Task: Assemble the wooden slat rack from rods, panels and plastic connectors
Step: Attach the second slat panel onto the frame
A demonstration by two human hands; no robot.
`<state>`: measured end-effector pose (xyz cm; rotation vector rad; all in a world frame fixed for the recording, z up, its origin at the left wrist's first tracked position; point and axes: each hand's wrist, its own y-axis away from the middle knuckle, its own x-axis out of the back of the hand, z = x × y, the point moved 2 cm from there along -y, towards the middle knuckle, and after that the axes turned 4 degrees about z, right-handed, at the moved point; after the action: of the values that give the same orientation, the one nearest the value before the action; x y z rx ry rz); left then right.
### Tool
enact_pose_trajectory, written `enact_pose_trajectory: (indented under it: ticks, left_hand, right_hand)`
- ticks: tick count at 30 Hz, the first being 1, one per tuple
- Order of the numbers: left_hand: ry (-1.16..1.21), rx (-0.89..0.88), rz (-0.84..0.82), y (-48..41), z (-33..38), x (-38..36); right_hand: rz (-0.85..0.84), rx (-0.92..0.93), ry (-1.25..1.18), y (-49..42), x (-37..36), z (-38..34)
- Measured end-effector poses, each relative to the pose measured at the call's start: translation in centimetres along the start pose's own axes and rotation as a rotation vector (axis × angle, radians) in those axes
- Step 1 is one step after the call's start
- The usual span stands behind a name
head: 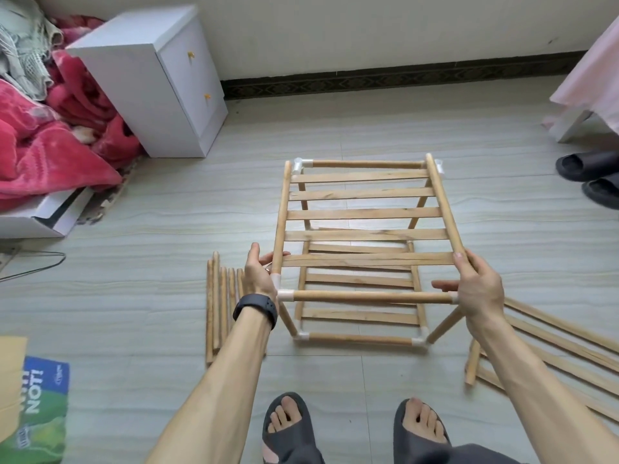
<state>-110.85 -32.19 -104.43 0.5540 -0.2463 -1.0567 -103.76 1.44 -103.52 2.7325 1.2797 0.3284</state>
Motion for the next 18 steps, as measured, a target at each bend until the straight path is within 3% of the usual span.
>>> enact_pose_trajectory:
  ticks: [9, 11, 13, 15, 16, 18]
  left_hand:
    - [0.031, -0.049, 0.135, 1.2, 0.2, 0.3]
    - [-0.379, -0.271, 0.229, 1.8, 0.8, 0.5]
    - [-0.939, -0.692, 0.260, 3.1, 1.6, -0.4]
    - [-1.242, -1.166, 0.036, 5.1, 2.1, -2.9]
    - [-1.351, -1.305, -0.149, 6.0, 1.9, -4.5]
    - [-1.603, -1.349, -0.465, 7.8, 0.8, -7.8]
  right_hand:
    - [-0.033, -0.140, -0.102, -0.6, -0.7, -0.7]
    - [-0.056, -0.235, -0.244, -0.5, -0.4, -1.0]
    - [-0.072, -0.281, -0.345, -0.7, -0.3, -1.1]
    - [-0.085, -0.292, -0.432, -0.7, -0.5, -0.9]
    - [-0.094, -0.304, -0.477, -0.7, -0.6, -0.9]
    - [-0.106, -0.305, -0.530, -0.3, -0.9, -0.6]
